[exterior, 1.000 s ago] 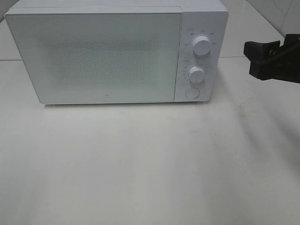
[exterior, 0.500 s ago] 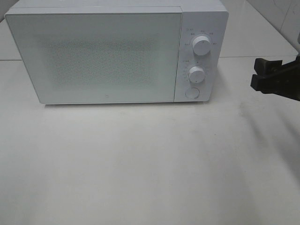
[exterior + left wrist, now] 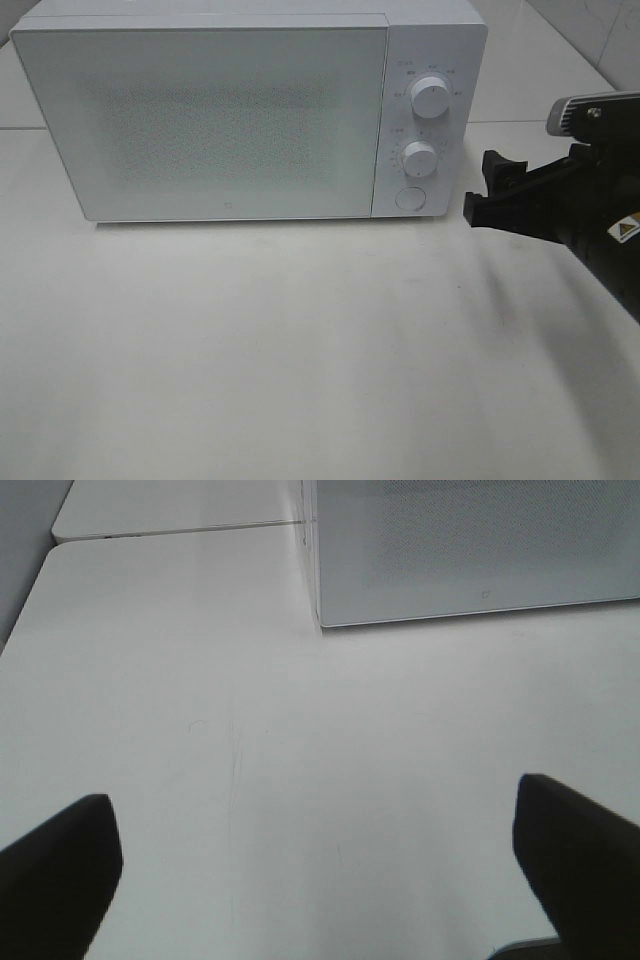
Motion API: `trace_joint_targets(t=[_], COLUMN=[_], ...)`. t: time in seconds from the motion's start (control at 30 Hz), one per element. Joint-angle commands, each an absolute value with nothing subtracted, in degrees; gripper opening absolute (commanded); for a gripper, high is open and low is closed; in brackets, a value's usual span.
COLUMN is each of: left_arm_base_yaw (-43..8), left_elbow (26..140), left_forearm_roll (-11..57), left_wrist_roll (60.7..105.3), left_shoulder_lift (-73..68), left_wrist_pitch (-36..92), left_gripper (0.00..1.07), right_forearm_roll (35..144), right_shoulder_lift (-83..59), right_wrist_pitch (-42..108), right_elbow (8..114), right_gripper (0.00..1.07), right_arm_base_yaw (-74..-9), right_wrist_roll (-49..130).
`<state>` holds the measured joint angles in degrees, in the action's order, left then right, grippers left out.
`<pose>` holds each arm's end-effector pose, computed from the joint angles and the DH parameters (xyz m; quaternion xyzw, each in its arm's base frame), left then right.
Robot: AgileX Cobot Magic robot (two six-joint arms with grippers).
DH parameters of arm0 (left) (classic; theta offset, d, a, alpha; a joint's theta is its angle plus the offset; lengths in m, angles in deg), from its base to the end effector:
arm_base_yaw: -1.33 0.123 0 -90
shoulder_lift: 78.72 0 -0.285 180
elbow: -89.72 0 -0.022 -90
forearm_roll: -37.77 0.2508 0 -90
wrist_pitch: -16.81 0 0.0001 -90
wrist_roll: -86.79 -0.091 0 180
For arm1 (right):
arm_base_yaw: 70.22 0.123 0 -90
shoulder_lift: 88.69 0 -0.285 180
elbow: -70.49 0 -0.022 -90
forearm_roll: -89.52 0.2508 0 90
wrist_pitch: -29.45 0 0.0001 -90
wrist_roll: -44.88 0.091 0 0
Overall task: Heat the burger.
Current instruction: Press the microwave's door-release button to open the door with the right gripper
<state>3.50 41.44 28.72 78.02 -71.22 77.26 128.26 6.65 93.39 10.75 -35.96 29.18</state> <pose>-0.0060 -0.0127 0.2799 0.0519 0.8449 -0.0283 0.5317 0.2163 0.0854 0.1791 -0.0011 0.7427 -0.0028 0.6696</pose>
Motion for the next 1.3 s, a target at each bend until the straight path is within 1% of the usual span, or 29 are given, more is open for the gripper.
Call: trace_joint_targets(t=[0.03,0.1,0.17,0.53,0.93,1.13,1.2,1.27,1.3], left_arm_base_yaw=[3.5,3.5,3.5,3.5,3.5,3.5,3.5,3.5,3.5], left_elbow=[41.32,41.32,41.32,41.32,41.32,41.32,41.32,41.32,41.32], left_forearm_roll=[28.72,28.72,28.72,28.72,28.72,28.72,28.72,28.72,28.72], left_wrist_roll=[78.31,78.31,78.31,78.31,78.31,78.31,78.31,78.31,78.31], left_shoulder_lift=[-72.25,-72.25,-72.25,-72.25,-72.25,-72.25,-72.25,-72.25,-72.25], left_wrist_pitch=[76.51,76.51,76.51,76.51,76.51,76.51,76.51,76.51,76.51], left_gripper=[1.0,1.0,1.0,1.0,1.0,1.0,1.0,1.0,1.0], right_forearm_roll=[135.65,137.02,139.66,145.27,145.62,145.67,145.67,145.67,145.67], right_shoulder_lift=[9.06,9.69,11.75,18.34,18.68,18.68,18.68,18.68,18.68], right_wrist_pitch=[95.63,95.91,97.06,97.34,97.06,97.11,97.11,97.11,97.11], right_elbow=[12.24,12.81,14.53,19.46,19.46,19.46,19.46,19.46,19.46], right_gripper=[0.75,0.75,0.75,0.75,0.75,0.75,0.75,0.75,0.73], right_arm_base_yaw=[-30.4,-29.25,-26.27,-20.89,-20.49,-20.49,-20.49,-20.49,-20.49], right_wrist_roll=[27.92,27.18,25.29,24.71,25.46,32.91,40.87,44.02,49.58])
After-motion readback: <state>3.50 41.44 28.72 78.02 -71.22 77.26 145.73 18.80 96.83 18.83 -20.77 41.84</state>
